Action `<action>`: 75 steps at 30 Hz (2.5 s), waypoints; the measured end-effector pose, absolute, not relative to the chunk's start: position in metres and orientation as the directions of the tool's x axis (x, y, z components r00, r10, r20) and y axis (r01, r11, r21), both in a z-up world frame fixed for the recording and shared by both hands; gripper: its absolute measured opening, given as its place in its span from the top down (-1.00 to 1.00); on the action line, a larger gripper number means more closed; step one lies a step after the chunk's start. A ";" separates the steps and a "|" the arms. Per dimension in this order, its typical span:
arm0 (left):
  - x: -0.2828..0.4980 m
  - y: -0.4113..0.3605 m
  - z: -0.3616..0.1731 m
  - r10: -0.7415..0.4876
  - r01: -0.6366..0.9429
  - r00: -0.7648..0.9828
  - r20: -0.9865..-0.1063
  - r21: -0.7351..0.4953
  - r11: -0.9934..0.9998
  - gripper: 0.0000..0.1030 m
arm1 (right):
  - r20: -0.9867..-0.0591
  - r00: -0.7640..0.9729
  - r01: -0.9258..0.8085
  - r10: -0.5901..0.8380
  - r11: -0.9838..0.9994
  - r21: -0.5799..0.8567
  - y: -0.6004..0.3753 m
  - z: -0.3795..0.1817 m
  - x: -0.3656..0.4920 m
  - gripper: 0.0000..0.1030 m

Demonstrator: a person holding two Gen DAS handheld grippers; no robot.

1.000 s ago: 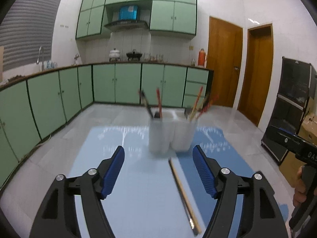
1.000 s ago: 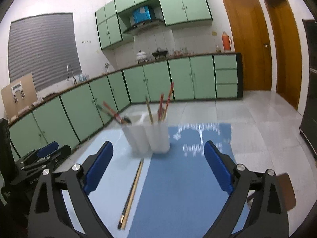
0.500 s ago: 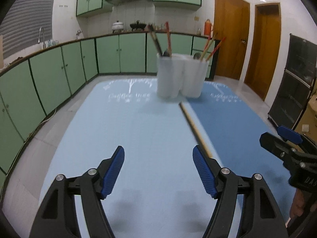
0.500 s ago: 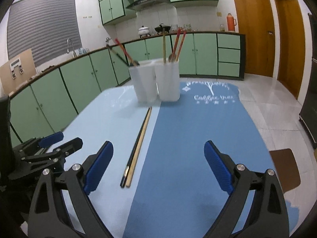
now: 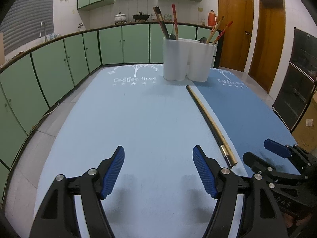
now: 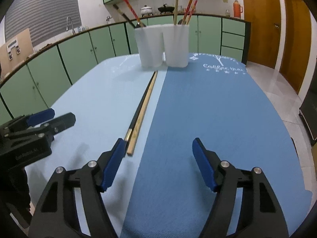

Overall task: Organize utensils
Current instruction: 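Move both open tools back over the last black and wooden chopsticks, then grasp the black chopstick with the left tool while the right tool grasps the wooden one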

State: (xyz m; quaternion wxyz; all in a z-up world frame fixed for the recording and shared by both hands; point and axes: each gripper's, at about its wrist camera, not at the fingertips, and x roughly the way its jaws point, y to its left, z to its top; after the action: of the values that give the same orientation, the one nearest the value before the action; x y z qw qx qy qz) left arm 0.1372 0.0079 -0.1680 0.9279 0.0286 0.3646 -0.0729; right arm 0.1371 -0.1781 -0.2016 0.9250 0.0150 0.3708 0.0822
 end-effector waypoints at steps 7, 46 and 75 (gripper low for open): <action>0.137 0.011 -0.169 -0.112 0.148 0.721 -0.684 -0.006 0.989 -0.36 | -0.714 0.685 -0.148 0.145 0.987 0.059 -0.173 -0.209 0.140 -0.30; 0.141 -0.007 -0.174 -0.128 0.163 0.700 -0.702 -0.017 0.987 -0.36 | -0.702 0.695 -0.144 0.155 0.987 0.076 -0.178 -0.204 0.142 0.88; 0.138 -0.082 -0.202 -0.125 0.190 0.683 -0.720 0.010 0.982 0.86 | -0.704 0.700 -0.031 0.120 0.990 0.138 -0.239 -0.202 0.137 0.88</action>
State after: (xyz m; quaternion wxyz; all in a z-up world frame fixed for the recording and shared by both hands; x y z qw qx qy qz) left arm 0.1376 -0.0823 -0.2021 0.9164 0.0417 0.3888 -0.0857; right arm 0.1374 -0.2386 -0.2024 0.9201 0.0578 0.3853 0.0413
